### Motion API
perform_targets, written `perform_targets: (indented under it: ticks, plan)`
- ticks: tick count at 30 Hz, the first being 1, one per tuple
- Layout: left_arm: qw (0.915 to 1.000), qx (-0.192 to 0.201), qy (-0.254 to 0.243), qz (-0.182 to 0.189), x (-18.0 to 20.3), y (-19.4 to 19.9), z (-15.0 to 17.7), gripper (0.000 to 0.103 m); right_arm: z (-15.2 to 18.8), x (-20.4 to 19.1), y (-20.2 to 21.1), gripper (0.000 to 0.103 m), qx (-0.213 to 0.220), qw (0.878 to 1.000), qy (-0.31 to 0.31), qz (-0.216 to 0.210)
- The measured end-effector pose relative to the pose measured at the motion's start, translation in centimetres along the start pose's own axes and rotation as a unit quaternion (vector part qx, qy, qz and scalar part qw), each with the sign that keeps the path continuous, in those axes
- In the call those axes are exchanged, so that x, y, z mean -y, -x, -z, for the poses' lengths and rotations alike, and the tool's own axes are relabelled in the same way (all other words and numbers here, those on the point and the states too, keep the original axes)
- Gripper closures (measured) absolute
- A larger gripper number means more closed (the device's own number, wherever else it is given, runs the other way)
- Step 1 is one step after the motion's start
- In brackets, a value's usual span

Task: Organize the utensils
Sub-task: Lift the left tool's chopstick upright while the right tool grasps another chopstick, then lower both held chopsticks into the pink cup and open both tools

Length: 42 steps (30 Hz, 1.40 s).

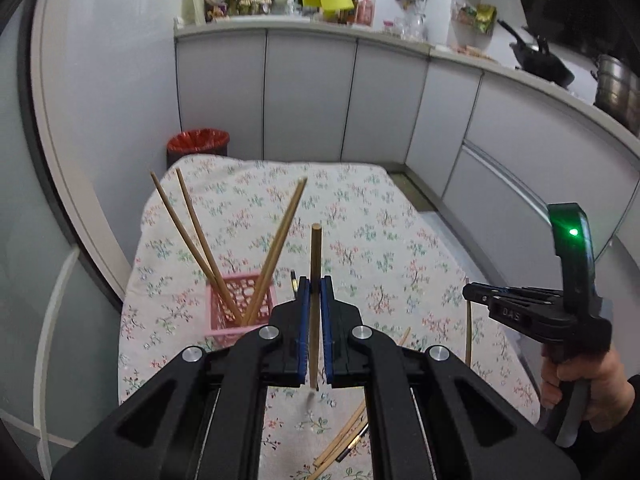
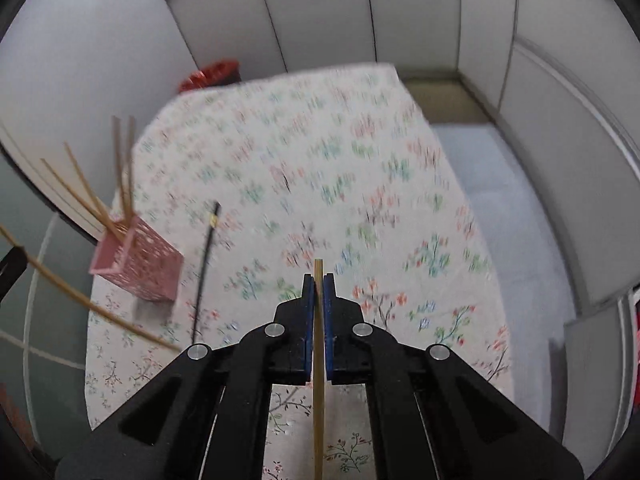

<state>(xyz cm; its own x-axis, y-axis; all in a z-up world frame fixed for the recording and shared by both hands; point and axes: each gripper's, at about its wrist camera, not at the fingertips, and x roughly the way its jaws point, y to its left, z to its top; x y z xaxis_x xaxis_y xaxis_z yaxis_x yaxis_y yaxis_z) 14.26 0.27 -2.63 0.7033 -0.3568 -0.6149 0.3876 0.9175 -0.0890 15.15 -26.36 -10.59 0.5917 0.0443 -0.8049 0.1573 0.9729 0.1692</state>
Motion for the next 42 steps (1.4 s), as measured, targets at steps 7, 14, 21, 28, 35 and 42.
perform_targets:
  ticks: [7, 14, 21, 28, 35, 42]
  plan:
    - [0.9952, 0.093, 0.026, -0.015, -0.6, 4.1, -2.0, 0.098, -2.0, -1.8, 6.4, 0.100, 0.110, 0.993, 0.029, -0.022]
    - [0.9822, 0.165, 0.037, -0.082, -2.0, 5.8, -3.5, 0.098, -3.7, -4.0, 9.6, 0.100, 0.176, 0.983, 0.038, -0.041]
    - [0.9832, 0.132, 0.043, -0.118, -3.4, 1.8, -3.8, 0.098, -5.1, -5.3, 10.4, 0.100, 0.196, 0.978, 0.026, -0.072]
    - [0.9890, 0.056, 0.068, -0.119, -6.0, -3.3, -3.3, 0.097, -5.5, -6.8, 11.0, 0.100, 0.209, 0.973, 0.021, -0.100]
    - [0.9883, 0.045, 0.090, -0.115, -7.3, -5.1, -2.8, 0.049, -6.2, -8.8, 12.0, 0.100, 0.230, 0.963, 0.019, -0.141]
    - [0.9881, 0.025, 0.093, -0.120, -8.0, -3.4, -2.0, 0.046, -7.2, -11.0, 11.2, 0.100, 0.243, 0.955, 0.021, -0.170]
